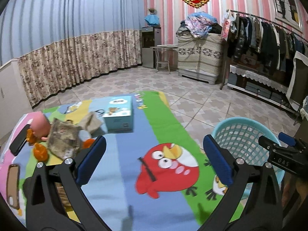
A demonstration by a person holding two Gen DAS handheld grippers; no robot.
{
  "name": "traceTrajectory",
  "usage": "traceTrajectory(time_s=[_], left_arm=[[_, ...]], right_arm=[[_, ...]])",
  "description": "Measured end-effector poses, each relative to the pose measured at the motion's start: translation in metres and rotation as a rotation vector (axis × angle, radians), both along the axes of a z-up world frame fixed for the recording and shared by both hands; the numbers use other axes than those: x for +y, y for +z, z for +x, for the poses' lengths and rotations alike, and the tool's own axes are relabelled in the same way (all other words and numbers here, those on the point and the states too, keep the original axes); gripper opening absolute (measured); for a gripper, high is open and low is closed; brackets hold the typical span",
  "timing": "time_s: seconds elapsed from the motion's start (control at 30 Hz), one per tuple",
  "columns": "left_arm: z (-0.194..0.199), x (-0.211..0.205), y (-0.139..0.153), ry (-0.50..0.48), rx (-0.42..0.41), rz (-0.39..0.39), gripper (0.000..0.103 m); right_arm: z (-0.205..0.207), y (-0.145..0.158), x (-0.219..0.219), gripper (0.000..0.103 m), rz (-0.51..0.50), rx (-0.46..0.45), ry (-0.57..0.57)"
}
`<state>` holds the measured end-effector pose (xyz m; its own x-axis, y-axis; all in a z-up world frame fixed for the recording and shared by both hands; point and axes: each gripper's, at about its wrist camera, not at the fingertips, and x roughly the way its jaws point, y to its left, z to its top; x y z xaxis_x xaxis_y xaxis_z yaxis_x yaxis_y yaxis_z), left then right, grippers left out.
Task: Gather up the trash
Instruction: 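Move both tools back over the mat toward the black ribbed cylinder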
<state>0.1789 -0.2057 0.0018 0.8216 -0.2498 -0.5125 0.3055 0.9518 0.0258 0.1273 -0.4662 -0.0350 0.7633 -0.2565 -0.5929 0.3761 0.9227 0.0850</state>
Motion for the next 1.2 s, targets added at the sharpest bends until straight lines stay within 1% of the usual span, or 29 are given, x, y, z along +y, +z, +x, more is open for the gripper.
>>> traceTrajectory(time_s=[0.1, 0.2, 0.37, 0.5, 0.57, 0.7, 0.8, 0.87, 1.0, 1.1, 1.2], left_arm=[[-0.004, 0.022, 0.005, 0.028, -0.001, -0.016, 0.097], [-0.009, 0.048, 0.008, 0.057, 0.000, -0.033, 0.097], [-0.018, 0.093, 0.006, 0.122, 0.002, -0.023, 0.098], [-0.024, 0.127, 0.002, 0.160, 0.015, -0.022, 0.098], [-0.028, 0.145, -0.001, 0.183, 0.018, -0.014, 0.098], [-0.034, 0.175, -0.010, 0.229, 0.030, 0.003, 0.098], [-0.036, 0.195, -0.017, 0.259, 0.056, 0.003, 0.098], [-0.036, 0.206, -0.023, 0.272, 0.072, 0.000, 0.098], [-0.039, 0.224, -0.040, 0.292, 0.106, 0.012, 0.098], [-0.040, 0.228, -0.050, 0.290, 0.123, 0.024, 0.098], [-0.040, 0.230, -0.055, 0.279, 0.129, 0.005, 0.098]], right_arm=[[-0.004, 0.006, 0.017, 0.093, -0.030, -0.013, 0.021], [-0.009, 0.011, 0.035, 0.094, -0.052, -0.022, 0.053], [-0.017, 0.018, 0.067, 0.095, -0.066, -0.041, 0.107], [-0.020, 0.024, 0.084, 0.099, -0.059, -0.065, 0.139], [-0.019, 0.025, 0.093, 0.099, -0.037, -0.072, 0.165], [-0.014, 0.021, 0.105, 0.099, -0.011, -0.042, 0.176], [-0.011, 0.019, 0.116, 0.099, -0.006, -0.035, 0.197], [-0.010, 0.019, 0.123, 0.099, -0.004, -0.031, 0.196], [-0.007, 0.015, 0.131, 0.099, 0.017, -0.019, 0.230], [-0.005, 0.009, 0.137, 0.099, 0.008, -0.002, 0.231], [-0.002, 0.003, 0.141, 0.099, 0.017, 0.010, 0.256]])
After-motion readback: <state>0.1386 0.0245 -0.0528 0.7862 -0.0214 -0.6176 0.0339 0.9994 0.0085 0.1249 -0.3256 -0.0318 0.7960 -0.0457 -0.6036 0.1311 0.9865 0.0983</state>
